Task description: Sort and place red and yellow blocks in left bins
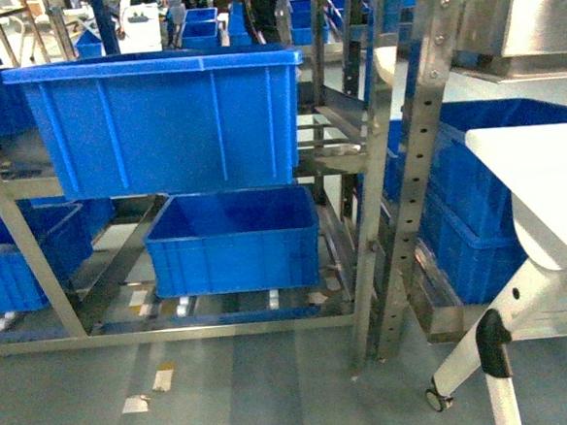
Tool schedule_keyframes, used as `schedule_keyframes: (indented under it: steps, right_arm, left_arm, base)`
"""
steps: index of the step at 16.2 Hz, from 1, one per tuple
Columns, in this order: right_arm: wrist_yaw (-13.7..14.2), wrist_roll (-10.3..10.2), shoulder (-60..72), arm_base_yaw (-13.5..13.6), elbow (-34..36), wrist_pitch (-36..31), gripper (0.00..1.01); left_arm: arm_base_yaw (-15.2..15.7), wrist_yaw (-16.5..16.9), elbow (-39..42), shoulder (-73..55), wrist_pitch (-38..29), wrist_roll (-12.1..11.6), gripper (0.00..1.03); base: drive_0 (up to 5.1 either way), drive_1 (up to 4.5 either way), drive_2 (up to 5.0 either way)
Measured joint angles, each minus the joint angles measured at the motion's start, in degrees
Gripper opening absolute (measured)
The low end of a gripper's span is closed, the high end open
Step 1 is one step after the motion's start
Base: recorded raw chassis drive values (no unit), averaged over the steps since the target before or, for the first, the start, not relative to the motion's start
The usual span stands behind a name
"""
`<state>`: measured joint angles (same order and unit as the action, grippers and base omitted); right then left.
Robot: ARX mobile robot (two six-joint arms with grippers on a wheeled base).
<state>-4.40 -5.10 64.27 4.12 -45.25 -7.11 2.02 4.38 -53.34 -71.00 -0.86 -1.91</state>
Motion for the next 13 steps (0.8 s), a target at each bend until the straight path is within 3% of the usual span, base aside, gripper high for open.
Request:
schedule_keyframes:
  steps: [13]
  right_arm:
    - [-0.07, 0.00, 0.07, 0.00, 0.00, -0.11, 0.28]
  left_arm:
    - [0.13, -0.09, 0.00, 0.00, -0.07, 0.00, 0.27]
  base:
    - [-5.0, 2.46, 2.5]
